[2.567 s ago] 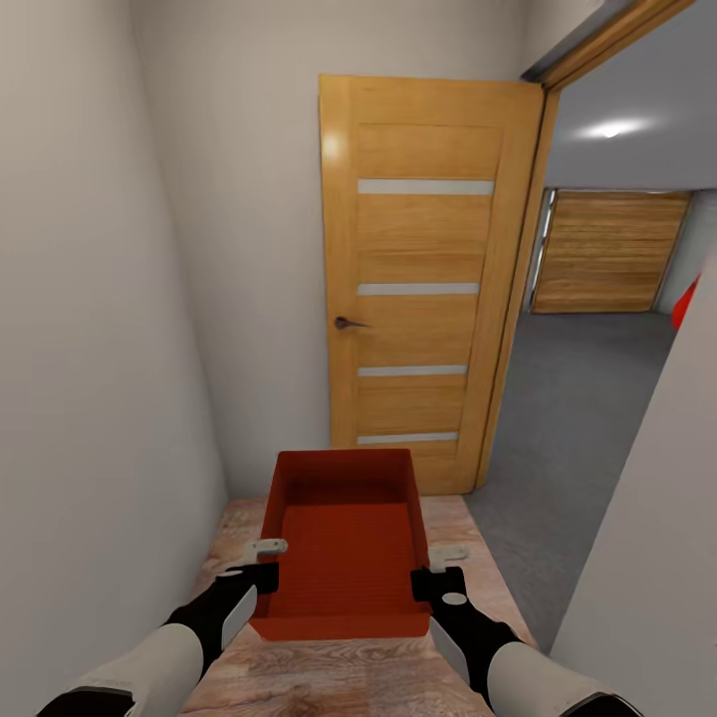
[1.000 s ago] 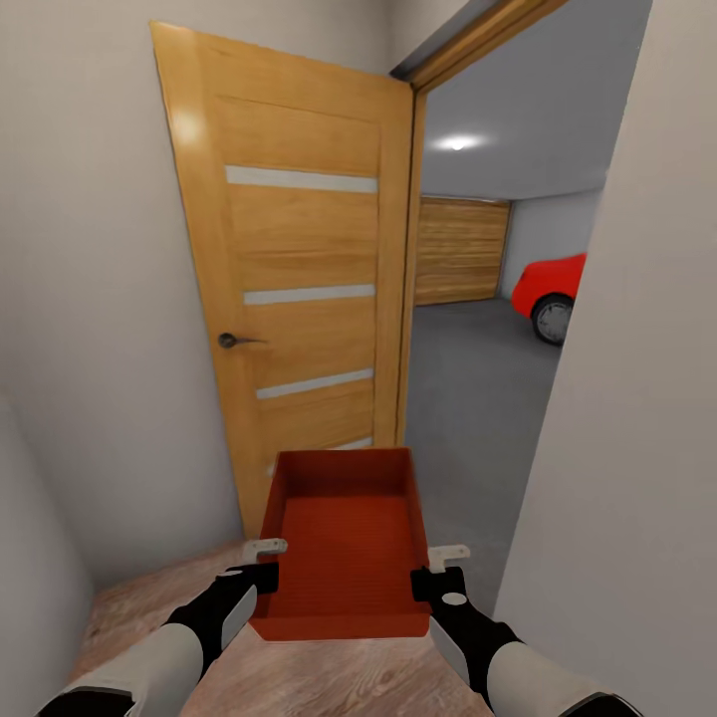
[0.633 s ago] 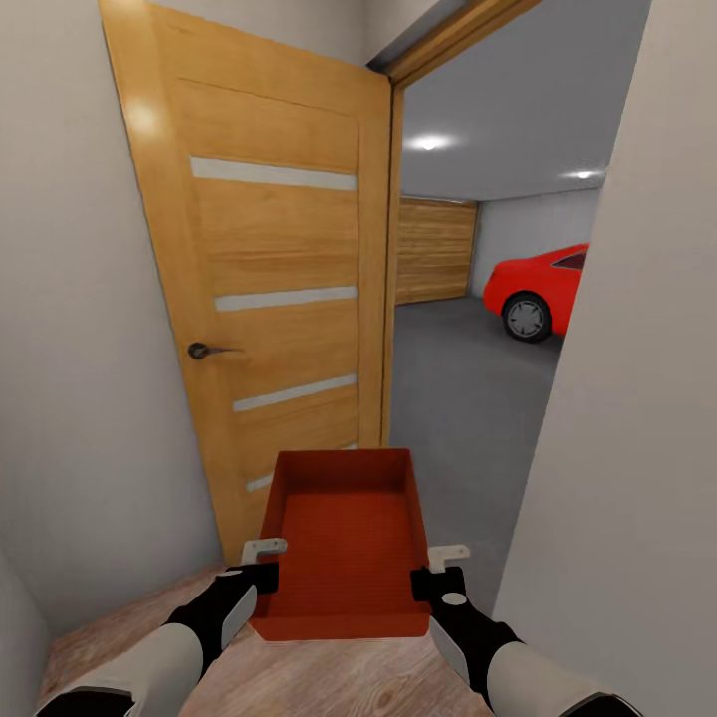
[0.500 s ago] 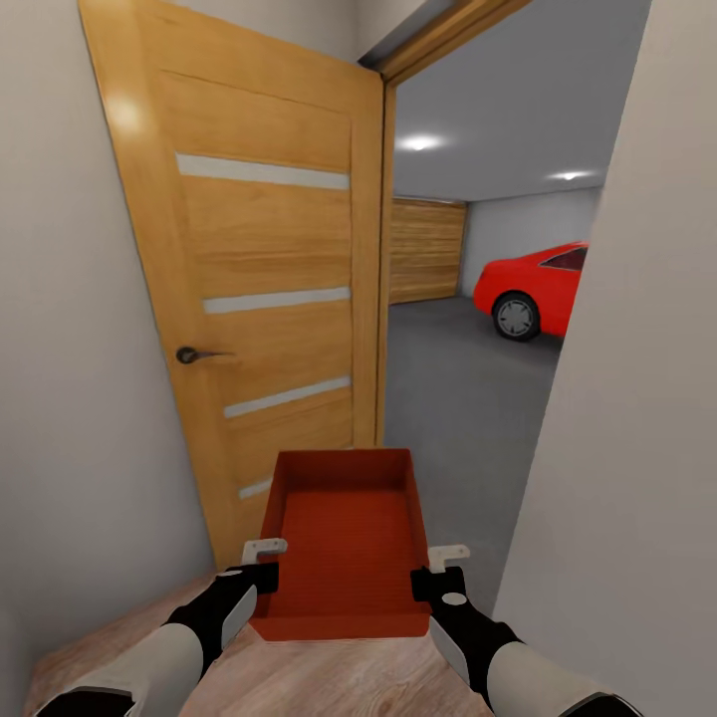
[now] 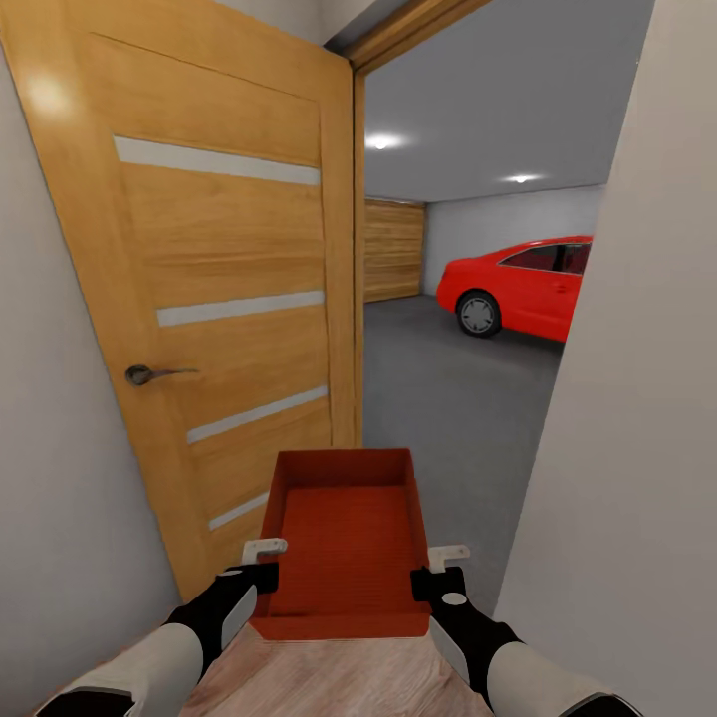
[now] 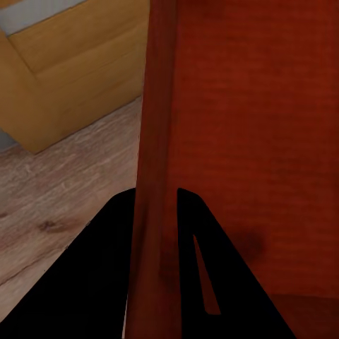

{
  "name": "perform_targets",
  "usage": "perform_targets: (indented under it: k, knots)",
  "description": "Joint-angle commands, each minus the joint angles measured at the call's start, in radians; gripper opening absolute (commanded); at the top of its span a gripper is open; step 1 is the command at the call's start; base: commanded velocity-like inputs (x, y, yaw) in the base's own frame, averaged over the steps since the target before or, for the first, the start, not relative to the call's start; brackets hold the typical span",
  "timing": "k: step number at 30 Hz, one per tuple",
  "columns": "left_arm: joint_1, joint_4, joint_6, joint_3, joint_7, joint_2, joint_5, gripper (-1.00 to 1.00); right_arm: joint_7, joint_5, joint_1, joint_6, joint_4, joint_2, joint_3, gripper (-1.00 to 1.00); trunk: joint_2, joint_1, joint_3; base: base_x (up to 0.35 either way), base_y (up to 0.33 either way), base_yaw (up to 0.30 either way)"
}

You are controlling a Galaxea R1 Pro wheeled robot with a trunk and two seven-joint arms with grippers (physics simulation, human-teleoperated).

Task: Move the two storage containers from the living room to the garage. In the garage, place one container on the floor and stack the other container on top of it (either order is fine).

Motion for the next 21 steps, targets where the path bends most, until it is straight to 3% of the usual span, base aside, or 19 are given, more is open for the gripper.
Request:
perform_targets:
  k: [1, 21]
  knots:
    - [-0.001, -0.020, -0.047, 0.029, 0.011, 0.011, -0.017, -1.00, 0.001, -0.024, 0.000, -0.004, 0.003, 0.000, 0.011, -1.00, -0.001, 0.000, -0.001, 0.245, 0.217, -0.245]
    - [-0.001, -0.020, -0.047, 0.029, 0.011, 0.011, -0.016, -1.00, 0.000, -0.024, 0.000, -0.004, 0.003, 0.000, 0.011, -1.00, -0.001, 0.000, -0.001, 0.230, 0.178, -0.245]
